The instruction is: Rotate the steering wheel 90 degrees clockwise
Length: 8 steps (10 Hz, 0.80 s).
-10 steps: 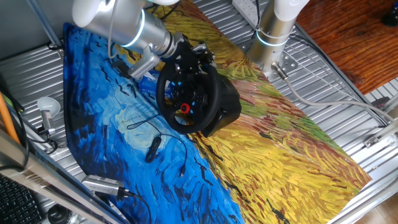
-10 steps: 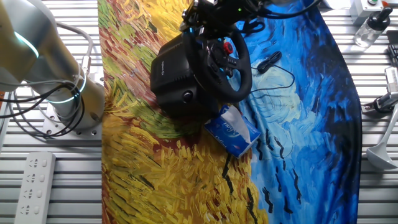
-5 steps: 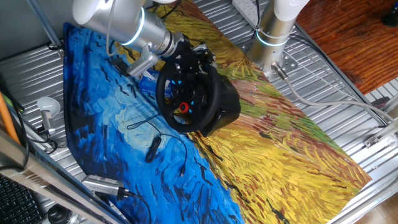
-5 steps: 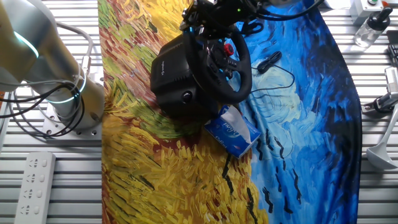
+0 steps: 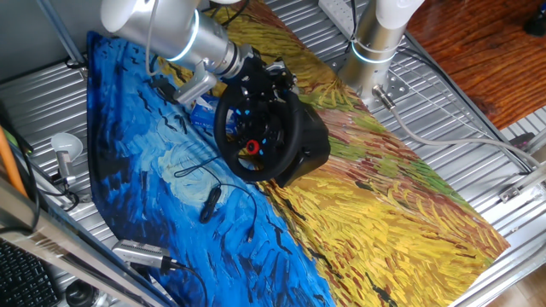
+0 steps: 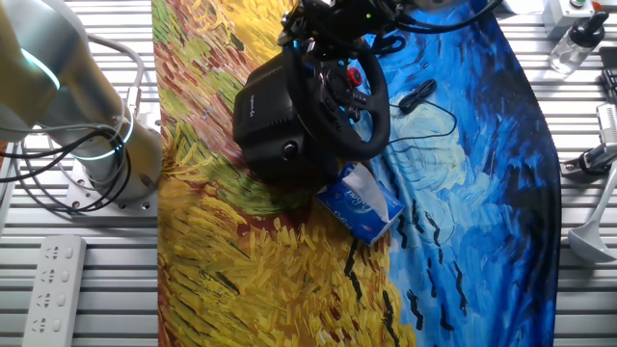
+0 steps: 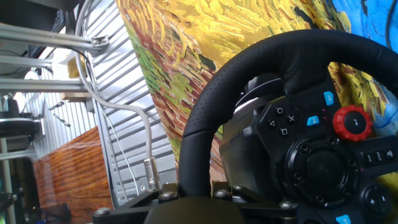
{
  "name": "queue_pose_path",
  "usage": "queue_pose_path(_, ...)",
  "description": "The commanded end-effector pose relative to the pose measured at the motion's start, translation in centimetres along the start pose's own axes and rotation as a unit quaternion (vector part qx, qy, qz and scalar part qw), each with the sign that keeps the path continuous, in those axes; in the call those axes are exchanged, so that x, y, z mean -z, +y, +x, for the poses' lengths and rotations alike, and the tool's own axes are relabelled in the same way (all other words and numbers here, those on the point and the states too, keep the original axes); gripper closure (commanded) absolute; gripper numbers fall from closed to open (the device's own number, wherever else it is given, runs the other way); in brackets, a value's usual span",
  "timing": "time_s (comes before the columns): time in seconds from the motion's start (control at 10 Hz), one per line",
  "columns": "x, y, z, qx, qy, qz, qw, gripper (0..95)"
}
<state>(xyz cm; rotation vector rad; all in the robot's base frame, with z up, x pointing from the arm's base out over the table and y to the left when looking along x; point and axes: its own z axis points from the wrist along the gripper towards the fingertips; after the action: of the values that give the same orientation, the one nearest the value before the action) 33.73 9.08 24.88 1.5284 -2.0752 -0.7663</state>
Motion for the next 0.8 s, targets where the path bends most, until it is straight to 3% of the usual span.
queue_pose_path(0.1, -0.11, -0.14, -0.09, -0.003, 0.000, 0.001, 1.0000, 95.0)
queue_pose_path(0.8, -0.56, 0.12, -0.87, -0.019, -0.004, -0.001, 0.9998, 95.0)
